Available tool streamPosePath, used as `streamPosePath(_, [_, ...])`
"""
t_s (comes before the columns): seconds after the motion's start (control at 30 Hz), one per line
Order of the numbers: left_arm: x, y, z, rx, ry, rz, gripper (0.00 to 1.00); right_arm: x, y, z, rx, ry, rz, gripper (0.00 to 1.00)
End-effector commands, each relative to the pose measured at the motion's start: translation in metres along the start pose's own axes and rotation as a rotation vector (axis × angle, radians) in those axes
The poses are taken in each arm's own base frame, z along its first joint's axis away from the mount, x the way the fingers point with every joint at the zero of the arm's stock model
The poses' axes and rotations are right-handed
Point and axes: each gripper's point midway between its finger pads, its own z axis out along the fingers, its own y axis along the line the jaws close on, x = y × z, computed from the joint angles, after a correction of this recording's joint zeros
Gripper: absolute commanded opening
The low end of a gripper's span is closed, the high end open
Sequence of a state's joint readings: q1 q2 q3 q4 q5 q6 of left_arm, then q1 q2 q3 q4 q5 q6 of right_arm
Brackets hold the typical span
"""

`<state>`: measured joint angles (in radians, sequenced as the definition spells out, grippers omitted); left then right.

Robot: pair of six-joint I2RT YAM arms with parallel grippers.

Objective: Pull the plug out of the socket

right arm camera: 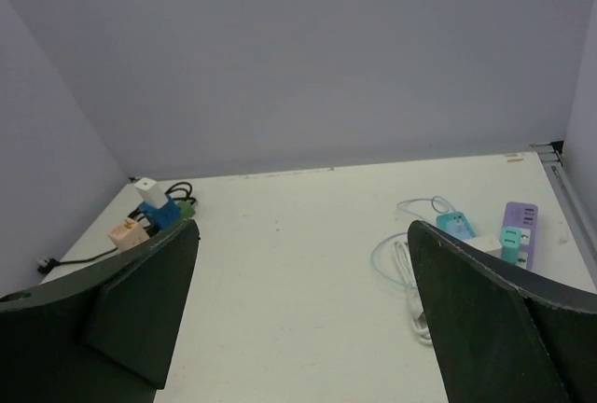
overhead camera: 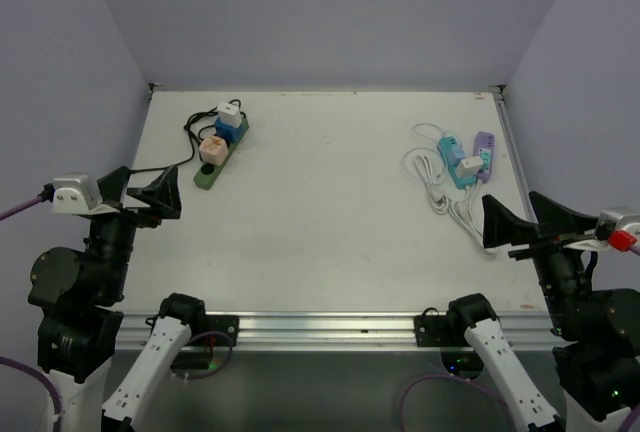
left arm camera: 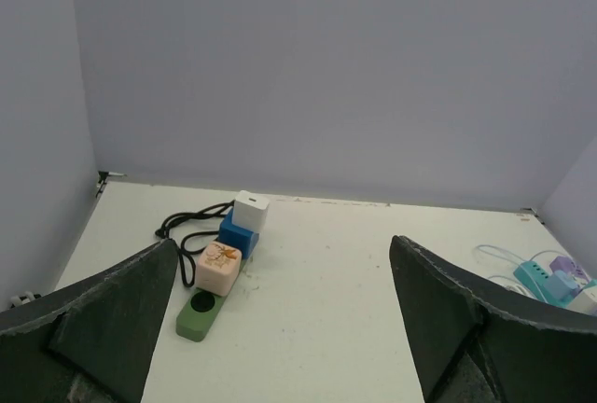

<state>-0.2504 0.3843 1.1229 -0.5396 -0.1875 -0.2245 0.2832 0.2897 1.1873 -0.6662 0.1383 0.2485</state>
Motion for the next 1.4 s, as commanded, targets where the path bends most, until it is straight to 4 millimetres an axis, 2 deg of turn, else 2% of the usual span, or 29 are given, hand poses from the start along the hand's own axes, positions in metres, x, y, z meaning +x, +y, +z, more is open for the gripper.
streamPosePath(0.0, [-0.002, 0.0, 0.003, -0.003, -0.011, 0.005, 1.0, 0.003, 0.003, 0.005, -0.016, 0.007, -0.012, 0.99])
streamPosePath(0.23, [0.009, -0.001, 0.011, 0.001, 0.021, -0.001, 1.0, 0.016, 0.001, 0.01, -0.018, 0.032, -0.014, 0.99])
streamPosePath(0.4, [0.033, -0.005, 0.026, 0.005, 0.119, -0.004, 0.99, 0.035, 0.011, 0.02, -0.071, 0.095, 0.003, 0.99])
streamPosePath(0.47, [0.048, -0.006, 0.033, 0.0, 0.169, -0.008, 1.0, 0.05, 0.015, 0.026, -0.087, 0.142, 0.027, 0.99])
streamPosePath(0.7, [0.111, 0.001, 0.057, -0.052, 0.365, -0.007, 1.0, 0.126, 0.032, 0.047, -0.162, 0.416, 0.126, 0.99])
streamPosePath(0.73, [0.129, 0.003, 0.061, -0.068, 0.417, 0.0, 1.0, 0.146, 0.031, 0.05, -0.156, 0.478, 0.146, 0.99])
streamPosePath(0.93, [0.2, 0.013, 0.079, -0.12, 0.592, 0.014, 1.0, 0.219, 0.027, 0.053, -0.135, 0.722, 0.19, 0.99])
streamPosePath(1.03, [0.236, 0.019, 0.09, -0.151, 0.657, 0.021, 1.0, 0.236, 0.034, 0.052, -0.197, 0.769, 0.202, 0.99])
streamPosePath(1.1, [0.251, 0.025, 0.099, -0.175, 0.669, 0.033, 1.0, 0.244, 0.042, 0.051, -0.248, 0.778, 0.227, 0.99])
streamPosePath(1.13, [0.268, 0.03, 0.104, -0.191, 0.712, 0.044, 1.0, 0.245, 0.043, 0.05, -0.252, 0.775, 0.243, 0.99])
streamPosePath(1.2, [0.281, 0.039, 0.117, -0.198, 0.722, 0.031, 1.0, 0.246, 0.046, 0.049, -0.275, 0.754, 0.258, 0.99])
streamPosePath(1.23, [0.297, 0.047, 0.122, -0.207, 0.765, 0.024, 1.0, 0.244, 0.048, 0.049, -0.282, 0.743, 0.265, 0.99])
streamPosePath(1.27, [0.303, 0.055, 0.126, -0.216, 0.774, 0.013, 1.0, 0.241, 0.05, 0.048, -0.297, 0.724, 0.268, 0.99])
streamPosePath(1.3, [0.303, 0.074, 0.134, -0.268, 0.755, -0.002, 1.0, 0.241, 0.052, 0.047, -0.315, 0.723, 0.272, 0.99])
streamPosePath(1.33, [0.315, 0.087, 0.137, -0.303, 0.781, 0.005, 1.0, 0.24, 0.052, 0.047, -0.32, 0.713, 0.27, 0.99])
streamPosePath(1.37, [0.318, 0.096, 0.14, -0.331, 0.78, 0.009, 1.0, 0.238, 0.053, 0.047, -0.326, 0.705, 0.265, 0.99])
